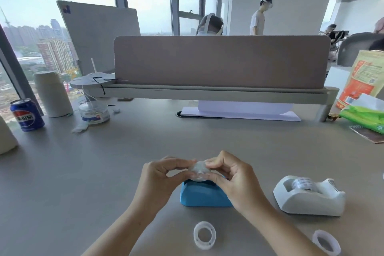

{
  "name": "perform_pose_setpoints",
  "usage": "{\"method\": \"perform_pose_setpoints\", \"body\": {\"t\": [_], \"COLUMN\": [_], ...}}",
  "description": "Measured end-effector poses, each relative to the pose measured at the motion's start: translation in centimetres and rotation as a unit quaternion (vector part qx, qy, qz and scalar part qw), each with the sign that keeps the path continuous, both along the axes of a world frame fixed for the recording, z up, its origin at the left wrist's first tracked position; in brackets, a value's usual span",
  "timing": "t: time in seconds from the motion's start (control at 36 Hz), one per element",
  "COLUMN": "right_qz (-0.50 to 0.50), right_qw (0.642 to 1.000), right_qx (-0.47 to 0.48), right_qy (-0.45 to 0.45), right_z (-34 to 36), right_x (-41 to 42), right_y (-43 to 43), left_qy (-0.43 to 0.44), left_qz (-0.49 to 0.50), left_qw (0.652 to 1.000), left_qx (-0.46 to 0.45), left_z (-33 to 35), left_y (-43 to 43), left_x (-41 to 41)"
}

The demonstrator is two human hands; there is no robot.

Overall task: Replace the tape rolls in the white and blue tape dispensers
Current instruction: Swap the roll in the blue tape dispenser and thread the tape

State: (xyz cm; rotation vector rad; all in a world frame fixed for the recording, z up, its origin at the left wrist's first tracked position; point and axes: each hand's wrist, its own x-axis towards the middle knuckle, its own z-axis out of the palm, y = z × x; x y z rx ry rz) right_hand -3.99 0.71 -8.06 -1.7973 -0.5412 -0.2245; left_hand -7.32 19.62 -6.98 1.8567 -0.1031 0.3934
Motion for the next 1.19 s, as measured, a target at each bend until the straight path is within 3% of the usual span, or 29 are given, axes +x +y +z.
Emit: {"method": "perform_pose_setpoints", "body": {"t": [0.22, 0.47, 0.69, 0.86, 1.19], "right_qz": [-0.058, -0.047, -0.041, -0.060, -0.073], "right_qw": [0.983, 0.981, 0.976, 0.964, 0.965], "right_qx": [-0.131, -0.154, -0.176, -0.206, -0.207], "right_qy": [-0.114, -0.111, -0.125, -0.155, -0.141], "right_z": [-0.5, -0.8, -0.8, -0.5, -0.2], "right_x": [-0.7, -0.7, -0.8, -0.9, -1.3], "right_y": [-0.4, -0.6, -1.2, -1.5, -1.3], "left_qy": [-0.004, -0.036, 0.001, 0.017, 0.027], "left_qz": [-0.016, -0.004, -0.069, -0.065, -0.049], "left_qw": [0.995, 0.989, 0.988, 0.993, 0.993], "left_qx": [0.094, 0.145, 0.141, 0.098, 0.100], "left_z": [-0.1, -0.4, -1.0, -1.1, -0.7], "left_y": [0.5, 0.7, 1.0, 0.9, 0.8], "left_x": [-0.4, -0.6, -0.5, -0.4, -0.7]}}
